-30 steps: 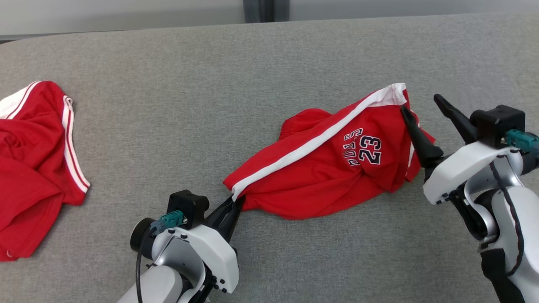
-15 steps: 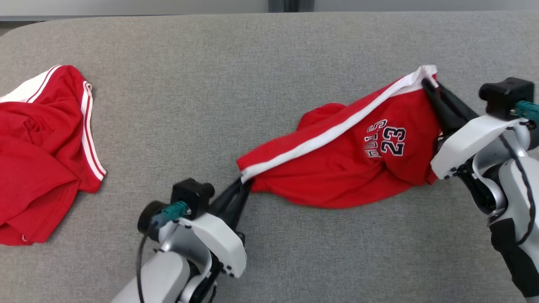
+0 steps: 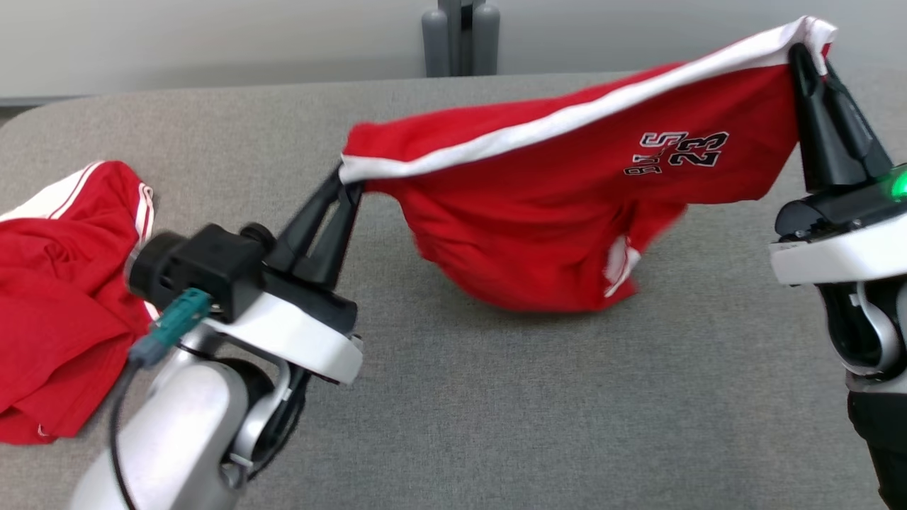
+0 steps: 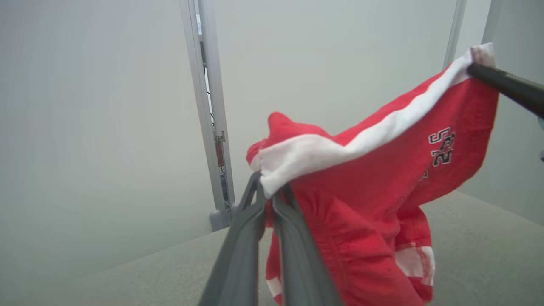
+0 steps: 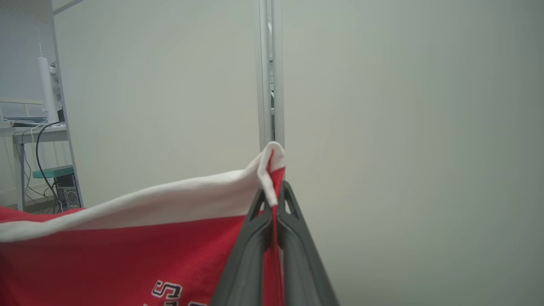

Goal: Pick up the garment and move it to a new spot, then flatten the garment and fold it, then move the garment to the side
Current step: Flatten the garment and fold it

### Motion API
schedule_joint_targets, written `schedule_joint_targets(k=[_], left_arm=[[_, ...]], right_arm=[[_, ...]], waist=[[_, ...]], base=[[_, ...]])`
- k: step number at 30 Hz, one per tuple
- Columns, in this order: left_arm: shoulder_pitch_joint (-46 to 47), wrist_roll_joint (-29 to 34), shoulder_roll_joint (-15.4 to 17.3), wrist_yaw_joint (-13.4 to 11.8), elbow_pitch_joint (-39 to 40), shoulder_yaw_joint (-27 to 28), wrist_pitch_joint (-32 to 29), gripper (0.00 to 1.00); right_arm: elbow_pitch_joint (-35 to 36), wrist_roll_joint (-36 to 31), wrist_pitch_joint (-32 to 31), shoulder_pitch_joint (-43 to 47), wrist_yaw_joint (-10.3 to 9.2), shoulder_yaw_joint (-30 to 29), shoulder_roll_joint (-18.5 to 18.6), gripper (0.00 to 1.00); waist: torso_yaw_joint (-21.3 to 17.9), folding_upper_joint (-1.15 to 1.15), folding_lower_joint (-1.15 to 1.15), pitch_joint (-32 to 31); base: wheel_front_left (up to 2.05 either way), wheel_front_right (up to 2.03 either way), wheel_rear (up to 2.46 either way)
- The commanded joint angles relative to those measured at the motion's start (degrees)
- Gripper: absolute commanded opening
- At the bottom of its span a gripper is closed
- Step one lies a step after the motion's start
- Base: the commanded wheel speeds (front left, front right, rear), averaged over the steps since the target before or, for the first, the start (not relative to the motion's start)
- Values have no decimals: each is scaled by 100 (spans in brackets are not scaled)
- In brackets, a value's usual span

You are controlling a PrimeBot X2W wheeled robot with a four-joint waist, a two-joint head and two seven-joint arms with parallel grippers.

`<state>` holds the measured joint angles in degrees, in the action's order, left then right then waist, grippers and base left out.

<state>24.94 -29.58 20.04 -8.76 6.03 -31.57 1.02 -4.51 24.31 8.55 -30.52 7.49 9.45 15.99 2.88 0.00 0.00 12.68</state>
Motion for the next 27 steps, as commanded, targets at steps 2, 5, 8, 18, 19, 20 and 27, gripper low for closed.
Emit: schedule_joint_targets(k=[2,5,8,18,19,20,27], left_arm=[[192,155,170,-145,396,155,-29,0],[337,317,327,-300,874,333,-62,0],[408,427,455,-428,1300,478,-147,0],[473,453,671,-589,1942,590,-505,0],[483,420,672,-577,1901,586,-544,0],[516,397,653,-560,1870,589,-535,0],[975,100,477,-253,1168,568,-508,0]], right_arm=[[454,-105,-63,215,1,-185,-55,0],[1025,-153,-227,423,1,-407,-160,0],[1500,-218,-414,657,1,-571,-266,0],[2145,-335,-929,1060,1,-770,-472,0],[2127,-343,-959,1033,1,-764,-481,0],[2097,-319,-992,986,1,-754,-494,0],[1471,-148,-1265,413,1,-691,-402,0]], waist=[[-93,0,0,-185],[-137,0,0,-301],[-191,0,0,-396],[-342,0,0,-497],[-350,0,0,-494],[-357,0,0,-477],[-302,0,0,-277]], base=[[0,0,0],[0,0,0],[0,0,0],[0,0,0],[0,0,0],[0,0,0],[0,0,0]])
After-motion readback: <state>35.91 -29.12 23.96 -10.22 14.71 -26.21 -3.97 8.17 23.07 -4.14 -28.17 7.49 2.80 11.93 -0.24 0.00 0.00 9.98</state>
